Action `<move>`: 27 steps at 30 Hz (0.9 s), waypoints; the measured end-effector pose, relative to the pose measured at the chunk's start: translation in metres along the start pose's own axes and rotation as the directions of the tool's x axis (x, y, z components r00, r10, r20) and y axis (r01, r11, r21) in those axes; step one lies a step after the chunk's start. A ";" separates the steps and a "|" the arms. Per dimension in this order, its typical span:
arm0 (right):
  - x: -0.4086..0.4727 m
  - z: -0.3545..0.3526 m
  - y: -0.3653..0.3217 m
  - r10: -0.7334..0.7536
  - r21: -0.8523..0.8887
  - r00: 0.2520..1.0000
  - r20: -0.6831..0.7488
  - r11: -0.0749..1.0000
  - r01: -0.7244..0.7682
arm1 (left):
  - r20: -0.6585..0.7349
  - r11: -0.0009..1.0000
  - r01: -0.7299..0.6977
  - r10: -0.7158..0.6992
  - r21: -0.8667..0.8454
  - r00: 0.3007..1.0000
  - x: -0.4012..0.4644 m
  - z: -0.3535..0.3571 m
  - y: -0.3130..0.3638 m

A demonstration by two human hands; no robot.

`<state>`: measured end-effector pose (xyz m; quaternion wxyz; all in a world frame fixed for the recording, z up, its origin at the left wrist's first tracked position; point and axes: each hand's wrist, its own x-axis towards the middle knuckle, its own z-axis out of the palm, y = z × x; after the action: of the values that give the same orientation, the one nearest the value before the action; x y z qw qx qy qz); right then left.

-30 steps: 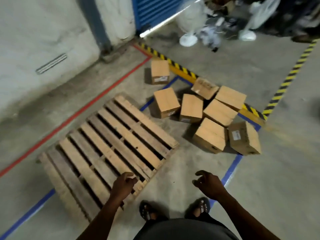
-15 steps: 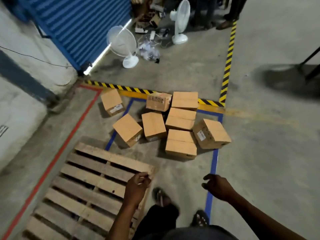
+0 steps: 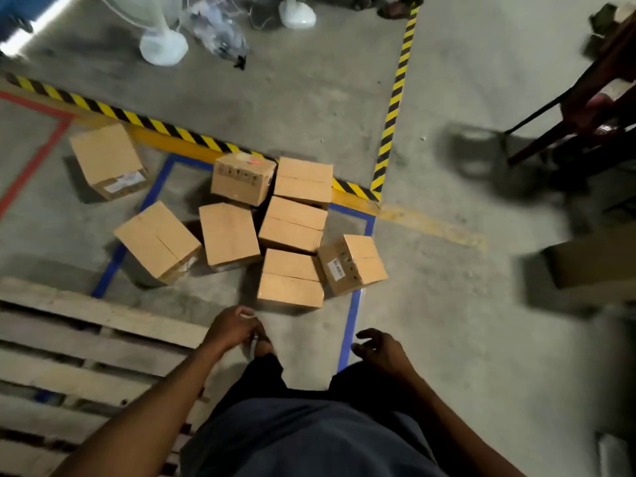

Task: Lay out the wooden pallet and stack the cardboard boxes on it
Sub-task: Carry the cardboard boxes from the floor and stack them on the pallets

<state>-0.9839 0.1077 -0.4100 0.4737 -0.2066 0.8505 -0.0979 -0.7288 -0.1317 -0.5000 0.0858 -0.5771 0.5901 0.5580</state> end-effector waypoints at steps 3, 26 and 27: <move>0.014 -0.024 -0.005 0.031 0.007 0.999 -0.018 0.999 -0.031 | 0.050 0.998 0.011 -0.014 0.060 0.999 0.041 -0.008 0.017; 0.387 -0.186 0.100 0.023 -0.247 0.964 0.266 0.968 0.045 | 0.073 0.898 0.428 -0.422 -0.098 0.903 0.134 0.207 0.161; 0.411 -0.189 0.111 0.053 -0.264 0.963 0.262 0.964 0.018 | 0.077 0.904 0.413 -0.406 -0.110 0.910 0.153 0.224 0.161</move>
<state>-1.3638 0.0190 -0.6645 0.5531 -0.2715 0.7861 0.0491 -1.0244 -0.0986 -0.6051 0.1806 -0.6776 0.4175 0.5779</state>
